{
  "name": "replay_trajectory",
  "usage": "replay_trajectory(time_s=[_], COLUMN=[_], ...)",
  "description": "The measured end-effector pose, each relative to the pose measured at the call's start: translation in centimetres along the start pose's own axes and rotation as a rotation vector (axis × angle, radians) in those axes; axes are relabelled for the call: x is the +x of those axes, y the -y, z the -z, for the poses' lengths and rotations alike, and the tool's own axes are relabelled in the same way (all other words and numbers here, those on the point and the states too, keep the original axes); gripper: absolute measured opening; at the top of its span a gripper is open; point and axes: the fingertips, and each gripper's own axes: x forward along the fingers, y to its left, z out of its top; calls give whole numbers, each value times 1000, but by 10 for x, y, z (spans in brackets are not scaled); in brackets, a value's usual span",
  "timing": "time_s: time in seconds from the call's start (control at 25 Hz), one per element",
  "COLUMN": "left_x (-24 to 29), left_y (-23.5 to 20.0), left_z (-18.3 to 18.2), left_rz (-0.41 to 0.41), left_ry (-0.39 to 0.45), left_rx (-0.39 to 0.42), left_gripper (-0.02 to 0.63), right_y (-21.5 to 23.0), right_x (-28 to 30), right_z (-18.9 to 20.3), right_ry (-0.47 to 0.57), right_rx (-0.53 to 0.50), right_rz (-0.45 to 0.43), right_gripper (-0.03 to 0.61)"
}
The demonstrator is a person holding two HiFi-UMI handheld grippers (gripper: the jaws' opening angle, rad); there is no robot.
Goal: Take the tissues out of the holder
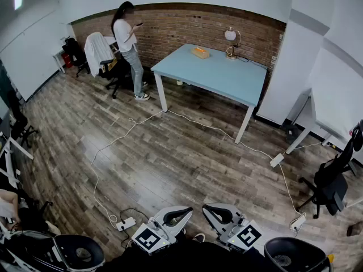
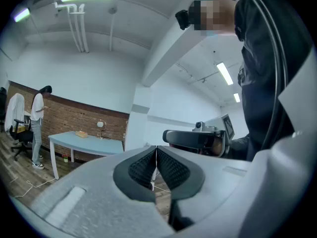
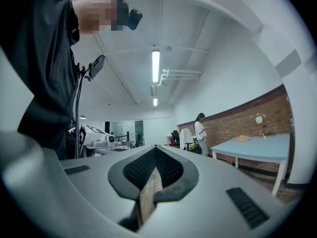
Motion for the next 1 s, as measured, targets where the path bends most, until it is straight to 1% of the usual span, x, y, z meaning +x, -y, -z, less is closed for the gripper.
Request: replay_trajectory(time_s=[0.08,0.24,0.56,0.84,1.0], left_x=[4,8,14,19,32], left_y=[6,19,17,3,-13], left_z=[0,1,-4,-3,-8], left_rz=[2,8,5,9,15], left_ry=[9,1,6,-9,-4], left_rx=[-12,-6,2,-12,0], left_gripper=[9,9,9,9,9], right_y=[5,3,9,21,38], right_x=[-10,-21,-23,-18,-10], right_z=[5,5,2,6,7], right_ry=[-24,2,8,1,-8], right_rx=[0,10,9,15,23], right_rz=[14,2,2,34,43], right_gripper=[5,5,5,6,6])
